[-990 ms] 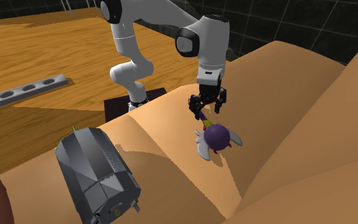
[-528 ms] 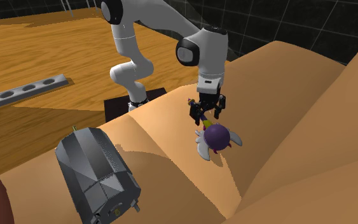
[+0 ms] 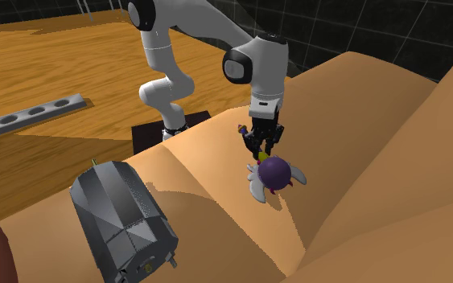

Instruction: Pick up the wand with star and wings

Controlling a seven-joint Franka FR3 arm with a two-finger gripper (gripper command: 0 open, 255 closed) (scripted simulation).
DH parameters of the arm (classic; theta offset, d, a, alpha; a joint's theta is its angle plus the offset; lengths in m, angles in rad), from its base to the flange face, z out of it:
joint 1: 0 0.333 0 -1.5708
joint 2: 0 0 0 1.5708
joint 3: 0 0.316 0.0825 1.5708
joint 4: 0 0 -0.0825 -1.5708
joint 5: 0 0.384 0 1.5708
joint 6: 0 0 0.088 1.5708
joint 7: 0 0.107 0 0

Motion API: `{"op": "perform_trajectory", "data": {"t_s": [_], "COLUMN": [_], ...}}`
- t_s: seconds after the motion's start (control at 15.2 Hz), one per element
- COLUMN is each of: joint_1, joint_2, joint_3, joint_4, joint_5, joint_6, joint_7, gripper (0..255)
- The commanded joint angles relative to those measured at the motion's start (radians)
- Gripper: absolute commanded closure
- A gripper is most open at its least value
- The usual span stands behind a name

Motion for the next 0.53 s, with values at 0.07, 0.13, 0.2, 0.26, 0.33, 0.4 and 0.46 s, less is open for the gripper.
{"op": "perform_trajectory", "data": {"t_s": [0.07,0.13,0.2,0.26,0.33,0.4,0.46], "joint_1": [0.0,0.0,0.0,0.0,0.0,0.0,0.0], "joint_2": [0.001,-0.002,-0.005,-0.008,-0.011,-0.013,-0.016], "joint_3": [0.0,-0.001,-0.001,-0.001,-0.001,-0.002,-0.002], "joint_4": [0.001,0.011,0.021,0.031,0.042,0.053,0.064], "joint_5": [0.0,0.001,0.003,0.005,0.006,0.007,0.009], "joint_6": [0.0,-0.013,-0.026,-0.039,-0.052,-0.066,-0.079], "joint_7": [0.0,-0.002,-0.004,-0.006,-0.008,-0.01,-0.012], "gripper": [255,255,255,255,255,255,255]}}
